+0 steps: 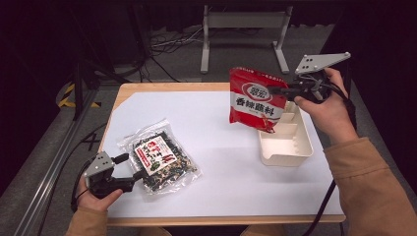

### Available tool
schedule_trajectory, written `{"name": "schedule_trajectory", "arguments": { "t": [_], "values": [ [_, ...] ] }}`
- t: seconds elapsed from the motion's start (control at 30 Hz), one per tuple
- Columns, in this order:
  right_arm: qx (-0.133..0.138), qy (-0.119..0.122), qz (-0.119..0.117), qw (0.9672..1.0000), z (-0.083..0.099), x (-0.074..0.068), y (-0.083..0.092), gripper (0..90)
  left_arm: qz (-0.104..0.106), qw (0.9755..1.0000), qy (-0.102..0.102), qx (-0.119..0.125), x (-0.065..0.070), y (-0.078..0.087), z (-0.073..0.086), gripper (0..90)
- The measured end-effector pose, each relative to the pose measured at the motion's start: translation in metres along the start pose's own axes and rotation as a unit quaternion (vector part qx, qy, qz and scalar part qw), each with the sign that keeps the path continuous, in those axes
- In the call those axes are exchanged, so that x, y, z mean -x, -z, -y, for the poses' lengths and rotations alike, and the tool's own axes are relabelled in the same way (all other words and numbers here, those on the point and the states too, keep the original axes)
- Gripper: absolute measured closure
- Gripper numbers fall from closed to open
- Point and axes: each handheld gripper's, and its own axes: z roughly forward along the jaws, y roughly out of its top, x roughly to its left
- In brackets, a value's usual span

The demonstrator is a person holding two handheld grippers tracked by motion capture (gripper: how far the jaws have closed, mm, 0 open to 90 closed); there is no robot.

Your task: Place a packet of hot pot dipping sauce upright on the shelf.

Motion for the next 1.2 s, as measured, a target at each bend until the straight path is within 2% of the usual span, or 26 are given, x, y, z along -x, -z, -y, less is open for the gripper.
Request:
{"name": "schedule_trajectory", "arguments": {
  "t": [0.6, 0.93, 1.2],
  "values": [
    [0.004, -0.008, 0.043, 0.999, 0.012, 0.033, 0.026, 88.8, -0.005, 1.0, 0.003, -0.001, 0.001, 0.003, 0.001, 17.6],
    [-0.001, -0.007, 0.057, 0.9984, 0.019, 0.047, 0.029, 88.8, -0.004, 1.0, 0.001, -0.001, 0.0, 0.001, 0.001, 17.6],
    [-0.011, -0.021, 0.062, 0.9978, 0.03, 0.057, 0.03, 88.8, -0.005, 1.0, 0.001, -0.002, 0.001, 0.002, 0.001, 17.6]
  ]
}}
